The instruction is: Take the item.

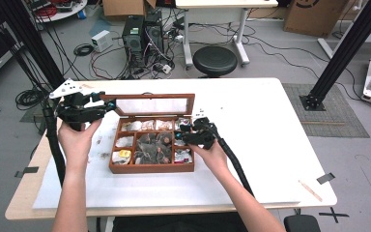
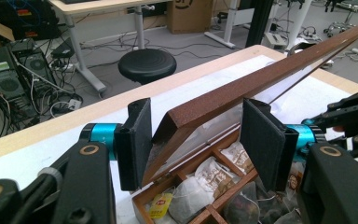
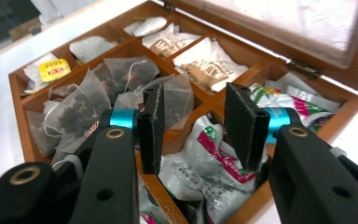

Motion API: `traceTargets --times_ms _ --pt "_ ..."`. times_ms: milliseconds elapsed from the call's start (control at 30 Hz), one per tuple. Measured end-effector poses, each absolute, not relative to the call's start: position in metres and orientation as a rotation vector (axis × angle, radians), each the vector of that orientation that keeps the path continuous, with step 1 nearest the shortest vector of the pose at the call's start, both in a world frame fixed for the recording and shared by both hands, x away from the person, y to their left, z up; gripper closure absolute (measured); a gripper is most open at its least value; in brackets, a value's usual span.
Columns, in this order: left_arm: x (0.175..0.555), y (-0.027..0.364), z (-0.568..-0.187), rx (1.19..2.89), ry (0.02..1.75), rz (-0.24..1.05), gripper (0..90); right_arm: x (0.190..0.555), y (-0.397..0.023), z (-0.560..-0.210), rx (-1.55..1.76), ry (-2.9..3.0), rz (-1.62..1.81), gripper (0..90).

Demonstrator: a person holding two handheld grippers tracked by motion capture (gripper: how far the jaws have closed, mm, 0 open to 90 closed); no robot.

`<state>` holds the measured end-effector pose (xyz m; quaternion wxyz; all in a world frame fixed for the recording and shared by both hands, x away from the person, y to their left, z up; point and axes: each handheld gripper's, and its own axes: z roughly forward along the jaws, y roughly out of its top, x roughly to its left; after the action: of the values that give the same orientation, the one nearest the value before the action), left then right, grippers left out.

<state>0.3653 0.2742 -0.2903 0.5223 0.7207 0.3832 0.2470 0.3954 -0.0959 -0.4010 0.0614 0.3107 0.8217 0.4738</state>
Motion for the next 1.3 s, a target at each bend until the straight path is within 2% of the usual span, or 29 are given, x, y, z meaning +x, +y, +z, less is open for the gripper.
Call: traceTargets --times_ms 333,433,567,667,733,867,1300 --pt "0.366 0.274 -0.290 1.725 0.916 0.590 44.2 0.401 -0.081 -0.407 0.984 2.543 1.344 58.6" --pt "0.366 0.274 -0.291 1.722 0.916 0.591 44.2 0.402 -0.078 -0.408 0.980 2.563 1.317 61.0" --pt "0.366 0.274 -0.290 1.720 0.915 0.589 44.2 0.400 -0.075 -0.406 0.936 2.570 1.308 71.8" --pt "0.366 0.274 -0.290 1.720 0.915 0.589 44.2 0.398 -0.072 -0.406 0.904 2.586 1.280 75.7" --pt "0.366 0.274 -0.290 1.721 0.916 0.590 44.2 0.397 -0.072 -0.405 0.880 2.589 1.273 82.3" --pt "0.367 0.274 -0.290 1.719 0.916 0.591 44.2 0.394 -0.072 -0.402 0.845 2.575 1.287 89.4" --pt "0.368 0.274 -0.291 1.708 0.921 0.602 44.3 0.387 -0.077 -0.387 0.788 2.499 1.349 90.0"
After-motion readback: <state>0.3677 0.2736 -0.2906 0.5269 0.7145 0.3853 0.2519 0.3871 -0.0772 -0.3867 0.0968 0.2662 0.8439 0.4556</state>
